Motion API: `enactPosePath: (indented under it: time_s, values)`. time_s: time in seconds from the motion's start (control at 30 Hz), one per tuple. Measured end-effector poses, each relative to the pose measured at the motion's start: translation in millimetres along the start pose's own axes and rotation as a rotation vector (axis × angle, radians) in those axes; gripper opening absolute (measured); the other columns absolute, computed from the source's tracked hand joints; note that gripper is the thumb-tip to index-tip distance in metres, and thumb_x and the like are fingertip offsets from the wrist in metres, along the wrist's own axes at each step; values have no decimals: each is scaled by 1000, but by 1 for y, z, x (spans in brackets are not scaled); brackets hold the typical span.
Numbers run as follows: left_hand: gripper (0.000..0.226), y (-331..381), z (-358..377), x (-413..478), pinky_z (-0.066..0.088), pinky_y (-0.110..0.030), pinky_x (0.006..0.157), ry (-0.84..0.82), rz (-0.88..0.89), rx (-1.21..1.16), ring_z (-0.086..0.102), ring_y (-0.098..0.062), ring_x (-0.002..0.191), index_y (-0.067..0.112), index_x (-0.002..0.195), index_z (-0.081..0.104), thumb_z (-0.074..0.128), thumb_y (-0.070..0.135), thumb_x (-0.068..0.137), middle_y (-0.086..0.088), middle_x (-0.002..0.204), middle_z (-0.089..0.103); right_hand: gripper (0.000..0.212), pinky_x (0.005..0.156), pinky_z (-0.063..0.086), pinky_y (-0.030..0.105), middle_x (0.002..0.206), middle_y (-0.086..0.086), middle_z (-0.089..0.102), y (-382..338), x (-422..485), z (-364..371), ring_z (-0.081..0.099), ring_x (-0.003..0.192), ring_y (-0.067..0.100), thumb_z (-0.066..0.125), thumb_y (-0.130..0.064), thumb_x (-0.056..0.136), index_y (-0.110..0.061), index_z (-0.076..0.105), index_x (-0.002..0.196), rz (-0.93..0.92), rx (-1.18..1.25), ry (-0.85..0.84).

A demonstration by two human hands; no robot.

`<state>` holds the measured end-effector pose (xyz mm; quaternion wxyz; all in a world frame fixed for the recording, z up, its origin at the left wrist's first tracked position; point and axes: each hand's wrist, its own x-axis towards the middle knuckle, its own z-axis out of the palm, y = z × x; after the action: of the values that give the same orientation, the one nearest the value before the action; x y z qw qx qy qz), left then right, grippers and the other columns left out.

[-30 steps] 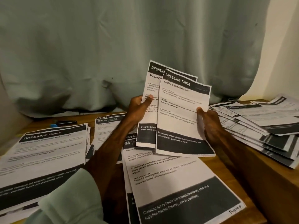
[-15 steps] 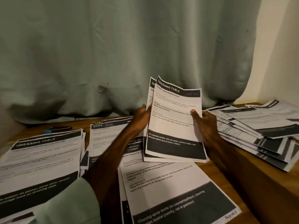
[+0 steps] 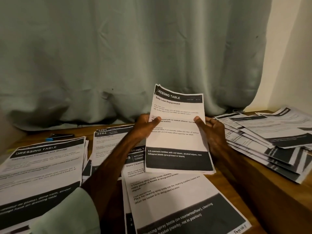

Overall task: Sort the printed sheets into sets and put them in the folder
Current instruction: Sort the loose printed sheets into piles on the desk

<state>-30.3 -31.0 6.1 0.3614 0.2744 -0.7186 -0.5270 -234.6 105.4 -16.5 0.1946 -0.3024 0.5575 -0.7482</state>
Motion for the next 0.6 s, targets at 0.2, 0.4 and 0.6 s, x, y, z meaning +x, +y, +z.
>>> enactPosePath:
  time_s: [0.2, 0.4, 0.6]
  values:
    - [26, 17, -63, 3, 59, -29, 71, 349, 24, 123, 73, -22, 86, 9, 119, 68, 58, 27, 104, -6, 111, 73, 21, 53, 53, 29, 74, 3, 72, 11, -11, 11, 70, 66, 19, 61, -38, 101, -17, 63, 103, 61, 78, -269]
    - [35, -3, -149, 0, 54, -40, 97, 554, -160, 350, 67, -33, 108, 3, 127, 66, 63, 26, 100, -13, 127, 69, 16, 73, 57, 30, 93, -4, 76, 21, -24, 21, 71, 83, 11, 60, -36, 102, -25, 70, 102, -231, -525, -471]
    - [38, -67, -166, -5, 54, -46, 100, 581, -375, 389, 64, -35, 114, 5, 130, 62, 68, 15, 94, -17, 134, 65, 17, 75, 55, 17, 96, -7, 76, 16, -28, 26, 70, 88, 2, 61, -30, 101, -19, 74, 102, -333, -636, -490]
